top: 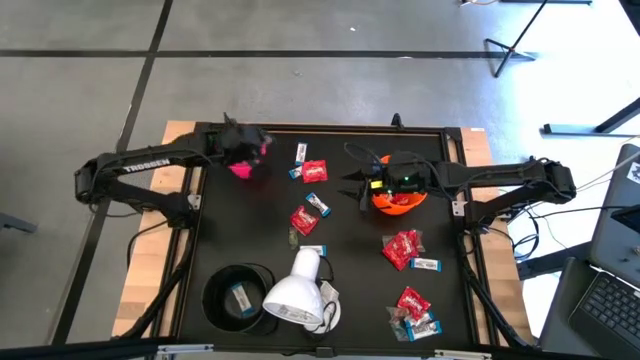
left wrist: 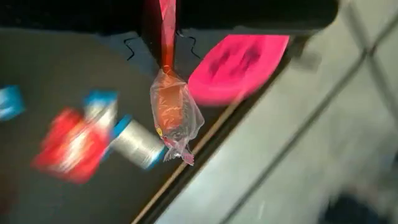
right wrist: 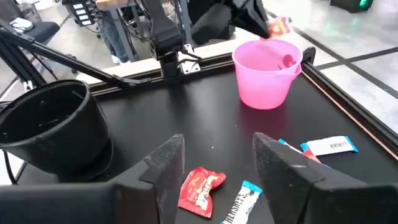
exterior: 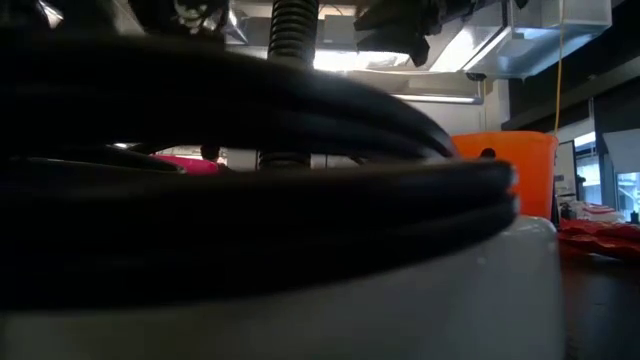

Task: Sort candy
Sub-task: Put the orange gummy into the pink bucket, then put the green gummy into the pink bucket

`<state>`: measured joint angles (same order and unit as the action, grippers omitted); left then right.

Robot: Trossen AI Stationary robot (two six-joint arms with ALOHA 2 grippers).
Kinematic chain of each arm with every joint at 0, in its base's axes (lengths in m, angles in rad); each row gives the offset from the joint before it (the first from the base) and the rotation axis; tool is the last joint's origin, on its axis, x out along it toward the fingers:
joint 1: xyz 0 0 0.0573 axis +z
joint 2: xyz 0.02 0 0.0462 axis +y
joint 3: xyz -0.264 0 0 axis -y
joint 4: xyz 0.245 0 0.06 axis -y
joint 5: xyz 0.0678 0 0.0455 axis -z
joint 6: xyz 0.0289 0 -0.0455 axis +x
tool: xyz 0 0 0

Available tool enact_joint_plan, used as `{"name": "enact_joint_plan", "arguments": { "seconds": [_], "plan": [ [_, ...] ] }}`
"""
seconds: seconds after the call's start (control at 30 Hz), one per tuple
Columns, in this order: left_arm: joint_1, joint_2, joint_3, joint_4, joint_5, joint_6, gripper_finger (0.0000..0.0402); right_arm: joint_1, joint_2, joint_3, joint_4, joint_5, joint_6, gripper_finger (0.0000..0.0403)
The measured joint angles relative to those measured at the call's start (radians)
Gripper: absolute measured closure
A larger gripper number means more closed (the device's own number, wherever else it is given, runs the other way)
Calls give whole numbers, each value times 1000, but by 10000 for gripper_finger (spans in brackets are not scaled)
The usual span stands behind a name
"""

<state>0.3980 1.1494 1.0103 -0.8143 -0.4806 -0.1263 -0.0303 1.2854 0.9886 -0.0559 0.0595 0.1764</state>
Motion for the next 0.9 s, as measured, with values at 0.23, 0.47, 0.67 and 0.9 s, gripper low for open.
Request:
{"name": "enact_joint_plan", "arguments": {
  "seconds": [0.23,0.47,0.67,0.9],
  "plan": [
    [162,11,0,-157,76,-81,381,0,11,-1,-5,-10,1,231],
    [237,31,-1,-172,107,-66,292,0,36,-2,-34,-19,7,233],
    [225,29,-1,-131,195,-15,247,17,27,-3,-84,21,-24,233],
    [-5,37,-1,-18,345,100,248,129,9,-2,-196,248,-79,233]
  ]
}}
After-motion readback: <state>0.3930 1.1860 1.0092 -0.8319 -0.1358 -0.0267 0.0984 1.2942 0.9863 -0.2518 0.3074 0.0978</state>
